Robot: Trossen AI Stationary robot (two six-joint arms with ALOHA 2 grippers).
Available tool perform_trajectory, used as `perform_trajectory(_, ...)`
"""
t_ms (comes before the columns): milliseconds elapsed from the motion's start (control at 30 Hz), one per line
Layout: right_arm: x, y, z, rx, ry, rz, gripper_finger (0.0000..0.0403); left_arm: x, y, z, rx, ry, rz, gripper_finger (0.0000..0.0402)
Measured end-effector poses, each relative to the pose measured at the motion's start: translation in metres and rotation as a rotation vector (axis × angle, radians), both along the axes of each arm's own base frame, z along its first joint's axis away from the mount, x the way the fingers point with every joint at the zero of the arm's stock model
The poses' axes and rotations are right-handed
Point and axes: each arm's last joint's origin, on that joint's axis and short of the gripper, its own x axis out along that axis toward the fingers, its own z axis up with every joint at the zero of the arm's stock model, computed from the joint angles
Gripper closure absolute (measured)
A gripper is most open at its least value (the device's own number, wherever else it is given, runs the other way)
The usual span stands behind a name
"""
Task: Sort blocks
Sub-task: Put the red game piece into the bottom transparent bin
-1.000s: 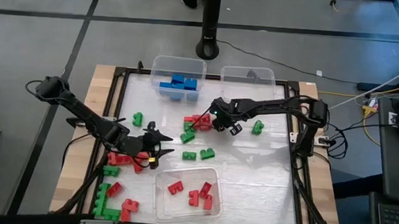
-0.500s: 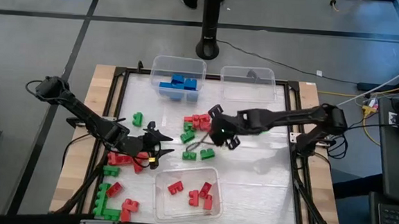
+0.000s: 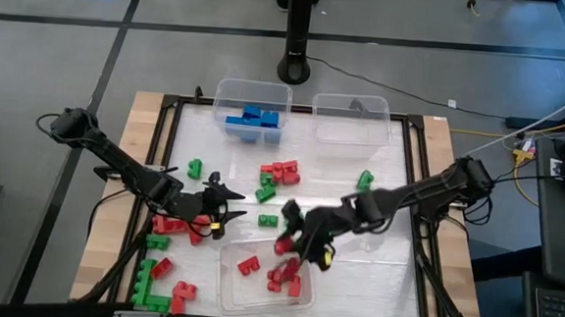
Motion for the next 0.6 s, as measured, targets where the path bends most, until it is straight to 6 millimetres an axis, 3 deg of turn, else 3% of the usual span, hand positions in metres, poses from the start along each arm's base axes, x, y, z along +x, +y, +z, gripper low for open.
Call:
perform_trajectory(167, 0.004, 0.022, -0.022, -0.015, 0.051, 0.048, 0.0255, 0.000, 0.000, 0.000, -0.004, -0.001, 0.002, 0.0204)
perform_trajectory(367, 0.013, 0.027, -0.040, 0.005, 0.095, 0.003, 0.0249, 0.000, 0.000, 0.000, -0.006, 0.000, 0.003, 0.0204)
perform_trajectory(600, 0.014, 0.027, -0.046, 0.028, 0.126, -0.038, 0.0147, 0.000, 0.000, 0.000, -0.004, 0.005, 0.003, 0.0204)
